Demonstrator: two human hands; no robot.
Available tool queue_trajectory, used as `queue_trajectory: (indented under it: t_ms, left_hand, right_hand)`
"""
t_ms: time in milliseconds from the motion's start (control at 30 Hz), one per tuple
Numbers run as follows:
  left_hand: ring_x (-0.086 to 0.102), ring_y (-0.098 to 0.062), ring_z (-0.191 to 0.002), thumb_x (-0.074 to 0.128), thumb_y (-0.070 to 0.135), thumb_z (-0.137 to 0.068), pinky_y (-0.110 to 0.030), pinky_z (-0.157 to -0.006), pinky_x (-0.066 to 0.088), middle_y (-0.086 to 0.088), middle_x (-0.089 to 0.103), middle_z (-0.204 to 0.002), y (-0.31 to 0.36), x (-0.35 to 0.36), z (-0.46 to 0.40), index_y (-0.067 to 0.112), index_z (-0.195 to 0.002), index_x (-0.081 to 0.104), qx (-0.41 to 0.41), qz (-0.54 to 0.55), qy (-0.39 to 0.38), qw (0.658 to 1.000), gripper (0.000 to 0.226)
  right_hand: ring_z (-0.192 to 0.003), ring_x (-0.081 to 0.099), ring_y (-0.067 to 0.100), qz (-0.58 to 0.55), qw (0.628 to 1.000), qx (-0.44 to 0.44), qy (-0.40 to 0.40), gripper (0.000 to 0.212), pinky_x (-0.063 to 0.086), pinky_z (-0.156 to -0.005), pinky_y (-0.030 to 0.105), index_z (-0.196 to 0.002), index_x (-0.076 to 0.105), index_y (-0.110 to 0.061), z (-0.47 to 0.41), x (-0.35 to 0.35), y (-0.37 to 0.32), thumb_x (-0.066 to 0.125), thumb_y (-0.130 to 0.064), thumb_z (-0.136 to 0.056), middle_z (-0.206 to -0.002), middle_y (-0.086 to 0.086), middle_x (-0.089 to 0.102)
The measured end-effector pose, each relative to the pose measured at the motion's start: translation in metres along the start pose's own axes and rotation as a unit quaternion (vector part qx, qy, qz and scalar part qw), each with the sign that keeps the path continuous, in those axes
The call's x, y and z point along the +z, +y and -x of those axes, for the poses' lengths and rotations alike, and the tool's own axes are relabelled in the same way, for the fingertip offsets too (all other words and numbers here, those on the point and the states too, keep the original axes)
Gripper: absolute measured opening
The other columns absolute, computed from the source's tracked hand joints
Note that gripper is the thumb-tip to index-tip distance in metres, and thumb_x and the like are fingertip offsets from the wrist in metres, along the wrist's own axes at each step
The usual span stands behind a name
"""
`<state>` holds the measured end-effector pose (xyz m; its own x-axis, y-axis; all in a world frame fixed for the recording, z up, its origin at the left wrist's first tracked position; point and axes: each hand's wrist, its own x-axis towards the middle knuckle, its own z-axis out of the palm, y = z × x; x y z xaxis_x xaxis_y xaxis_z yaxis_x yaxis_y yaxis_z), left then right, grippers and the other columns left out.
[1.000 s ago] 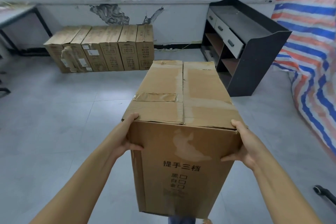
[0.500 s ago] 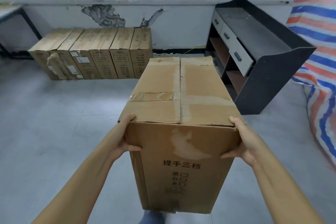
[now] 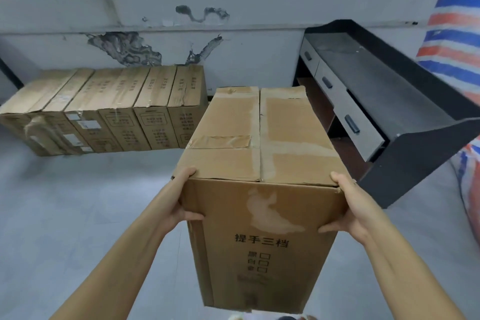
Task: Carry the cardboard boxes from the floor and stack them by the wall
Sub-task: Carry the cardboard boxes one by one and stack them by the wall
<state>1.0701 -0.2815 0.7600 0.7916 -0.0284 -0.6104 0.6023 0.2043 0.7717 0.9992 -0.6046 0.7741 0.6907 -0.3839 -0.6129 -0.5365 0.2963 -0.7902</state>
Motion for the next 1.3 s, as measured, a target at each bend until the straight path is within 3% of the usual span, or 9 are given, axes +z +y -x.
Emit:
queue_trajectory:
  t_ms: [167,700,867,1000,1300]
  left_hand:
    - [0.051,-0.025,-0.106,0.069,0.043,-0.080,-0.059,-0.065,0.056,-0.002,0.049,-0.116,0.057,0.039,-0.081,0.029,-0.101,0.054,-0.004,0.009,0.000,1.000,0.029]
    - [0.055,-0.023,-0.101,0.067,0.041,-0.083,-0.057,-0.063,0.056,-0.004,0.055,-0.109,0.211,0.170,-0.327,0.027,-0.100,0.057,0.008,0.070,0.067,0.995,0.024]
    - [0.057,-0.024,-0.099,0.067,0.038,-0.084,-0.062,-0.069,0.055,-0.005,0.056,-0.106,0.259,0.176,-0.401,0.026,-0.101,0.056,0.005,0.082,0.069,0.994,0.023]
    - [0.057,-0.026,-0.097,0.067,0.038,-0.083,-0.062,-0.069,0.054,-0.006,0.057,-0.104,0.305,0.169,-0.473,0.026,-0.098,0.057,0.001,0.081,0.064,0.995,0.021]
    - [0.056,-0.022,-0.098,0.066,0.037,-0.084,-0.056,-0.073,0.055,-0.004,0.056,-0.107,0.427,0.141,-0.645,0.026,-0.098,0.056,-0.022,0.070,0.035,0.997,0.020]
  right_hand:
    - [-0.099,0.050,0.028,-0.002,1.000,0.000,-0.005,0.043,0.052,-0.064,0.067,-0.127,0.049,-0.028,-0.078,0.026,-0.067,0.058,-0.046,-0.089,-0.123,0.002,0.047]
    - [-0.108,0.048,0.031,0.056,0.996,-0.002,-0.072,0.032,0.050,-0.070,0.071,-0.122,0.050,-0.033,-0.372,0.108,-0.291,0.055,-0.045,-0.092,-0.130,0.002,0.043]
    - [-0.098,0.050,0.028,0.054,0.995,-0.008,-0.078,0.033,0.047,-0.073,0.073,-0.124,0.049,-0.033,-0.439,0.155,-0.337,0.054,-0.043,-0.093,-0.117,-0.002,0.048]
    - [-0.114,0.046,0.034,0.059,0.996,-0.014,-0.068,0.034,0.048,-0.070,0.072,-0.126,0.048,-0.034,-0.496,0.210,-0.368,0.053,-0.043,-0.093,-0.130,0.002,0.045]
    - [-0.115,0.047,0.033,0.040,0.998,-0.002,-0.049,0.023,0.052,-0.067,0.066,-0.115,0.052,-0.039,-0.622,0.334,-0.433,0.053,-0.044,-0.093,-0.131,0.003,0.046]
